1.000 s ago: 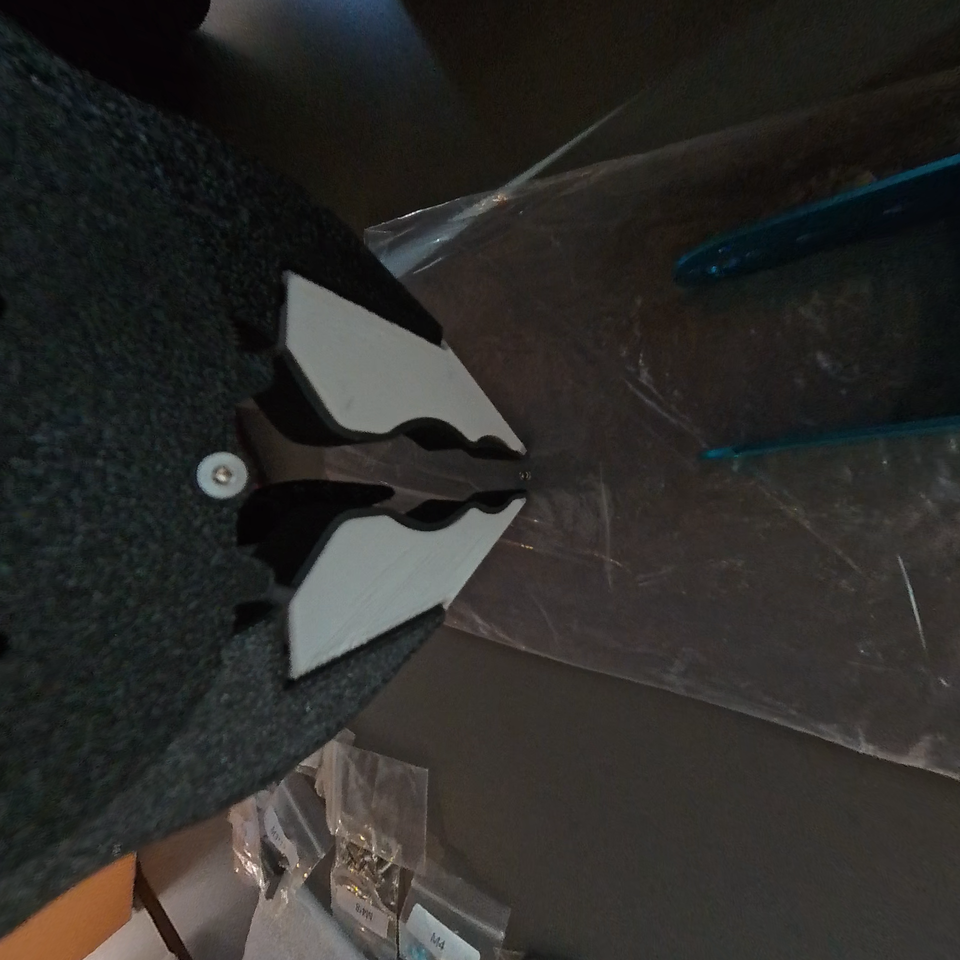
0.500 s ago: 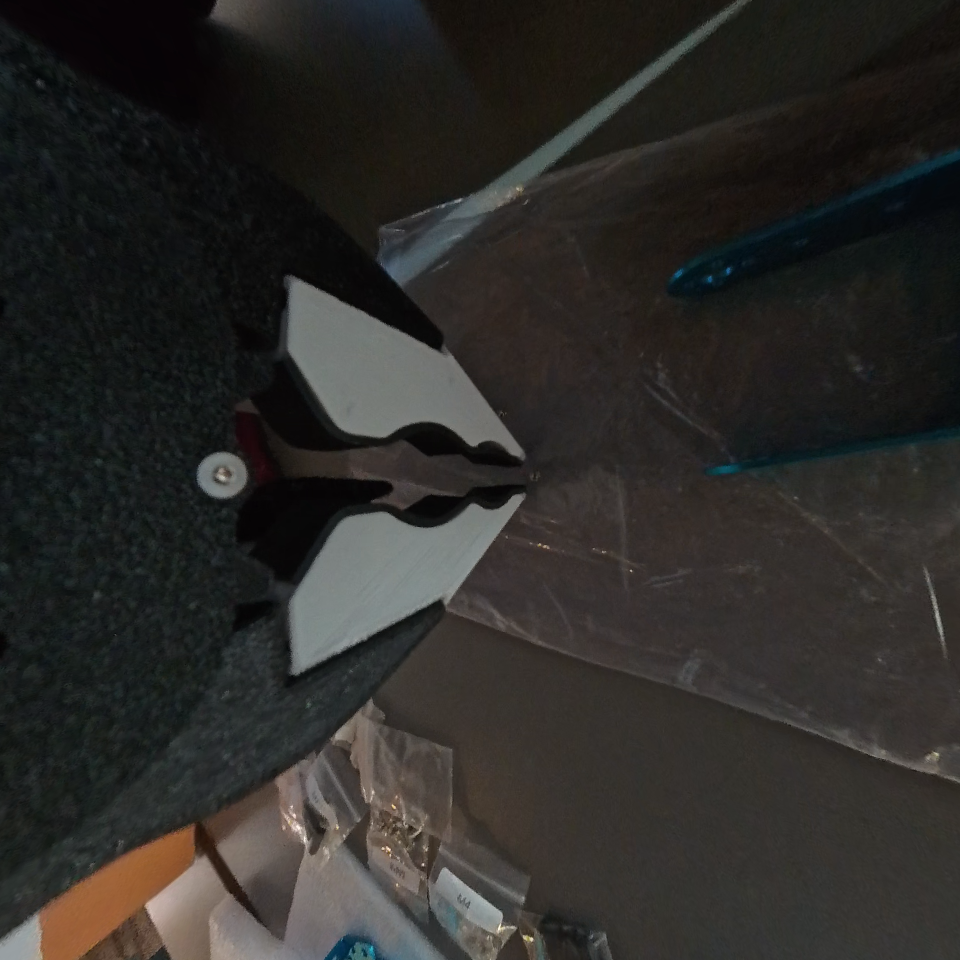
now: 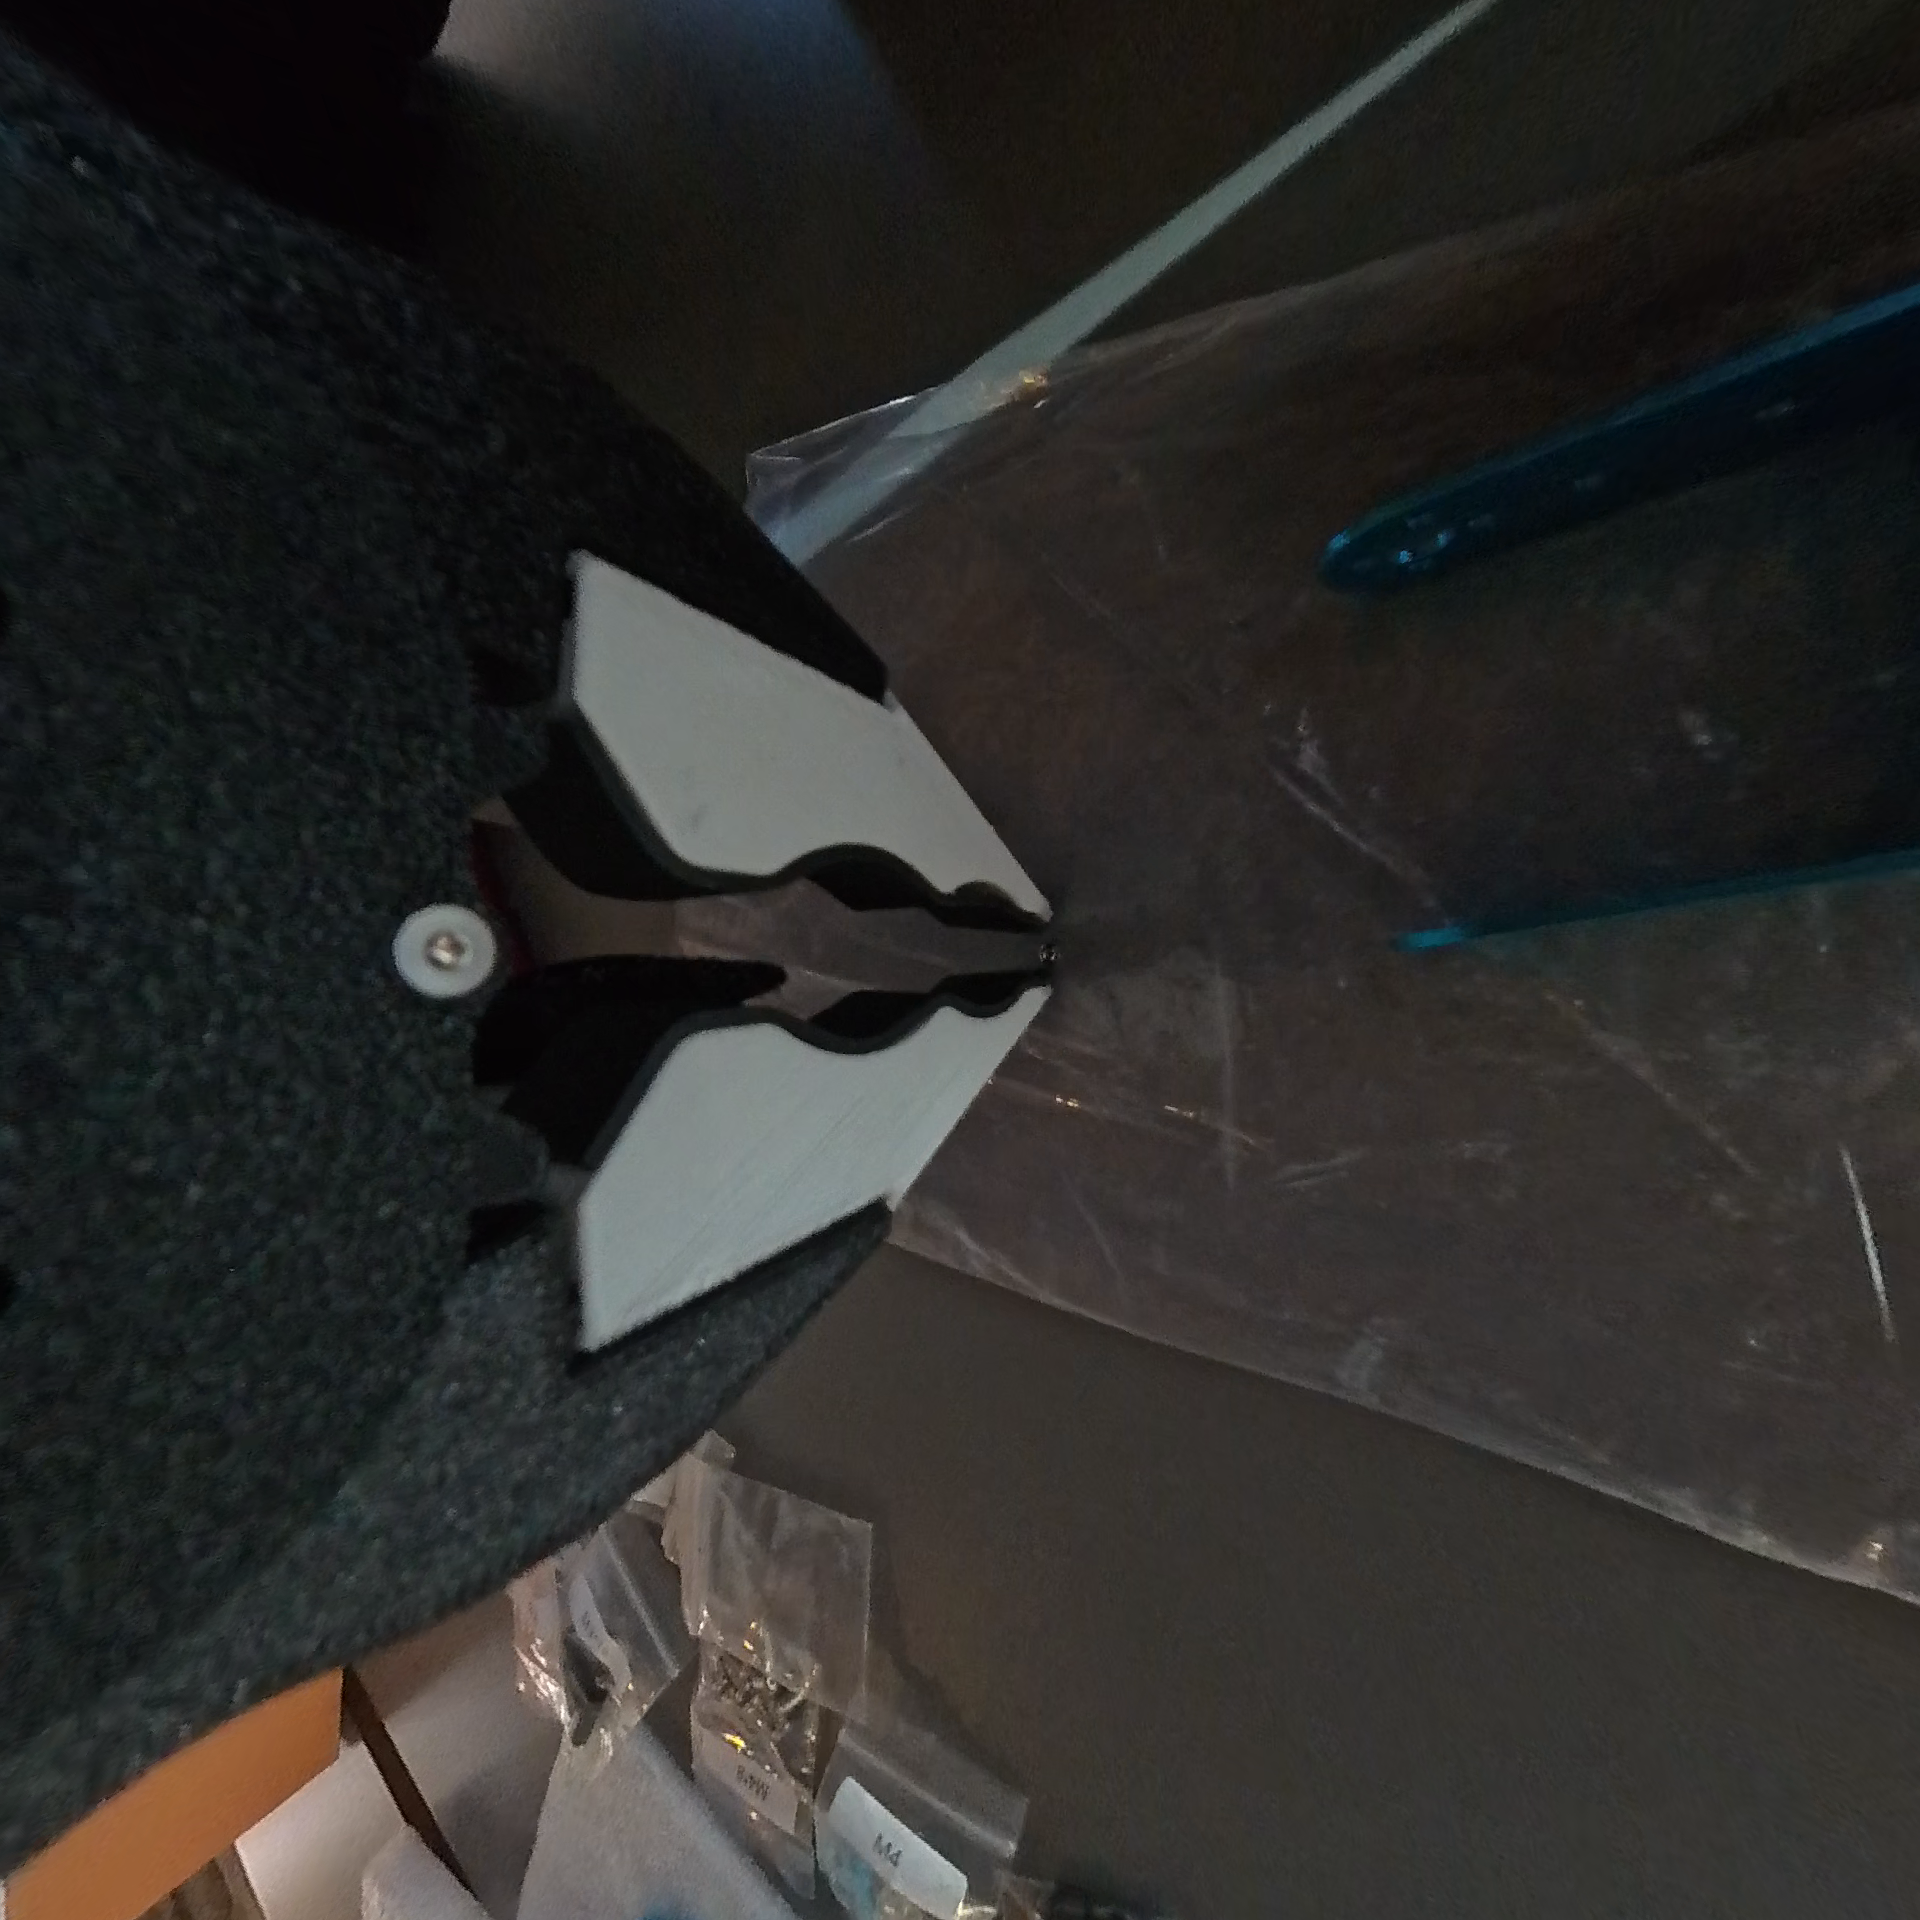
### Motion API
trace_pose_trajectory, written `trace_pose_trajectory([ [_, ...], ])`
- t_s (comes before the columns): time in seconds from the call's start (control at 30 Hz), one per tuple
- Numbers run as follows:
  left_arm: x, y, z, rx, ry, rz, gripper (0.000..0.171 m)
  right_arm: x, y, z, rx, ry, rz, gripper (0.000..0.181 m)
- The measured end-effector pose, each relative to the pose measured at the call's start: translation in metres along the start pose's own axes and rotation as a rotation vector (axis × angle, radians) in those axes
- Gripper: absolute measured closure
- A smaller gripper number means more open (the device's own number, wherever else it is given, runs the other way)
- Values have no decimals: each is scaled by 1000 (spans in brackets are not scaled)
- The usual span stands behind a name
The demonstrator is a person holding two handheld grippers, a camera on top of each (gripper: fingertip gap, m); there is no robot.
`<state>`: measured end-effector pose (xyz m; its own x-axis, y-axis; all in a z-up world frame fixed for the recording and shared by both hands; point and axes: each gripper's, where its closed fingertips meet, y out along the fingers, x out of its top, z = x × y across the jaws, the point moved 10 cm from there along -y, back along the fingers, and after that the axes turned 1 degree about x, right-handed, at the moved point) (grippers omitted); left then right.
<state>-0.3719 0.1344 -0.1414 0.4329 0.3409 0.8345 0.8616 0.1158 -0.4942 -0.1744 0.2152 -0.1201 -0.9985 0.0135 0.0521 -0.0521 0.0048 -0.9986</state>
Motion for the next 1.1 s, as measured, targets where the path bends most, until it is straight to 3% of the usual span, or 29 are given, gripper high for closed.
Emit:
trace_pose_trajectory([
  [0.5, 0, -1, 1, -3, -11, -10, 92, -4, -6, 0, -37, -9, -2, 180],
  [0.7, 0, -1, 1, 0, -10, -11, 92, 0, 0, -15, -207, -40, -20, 180],
  [1.1, -1, -2, 1, -4, -13, -16, 92, -6, -6, -20, -73, 29, -98, 169],
])
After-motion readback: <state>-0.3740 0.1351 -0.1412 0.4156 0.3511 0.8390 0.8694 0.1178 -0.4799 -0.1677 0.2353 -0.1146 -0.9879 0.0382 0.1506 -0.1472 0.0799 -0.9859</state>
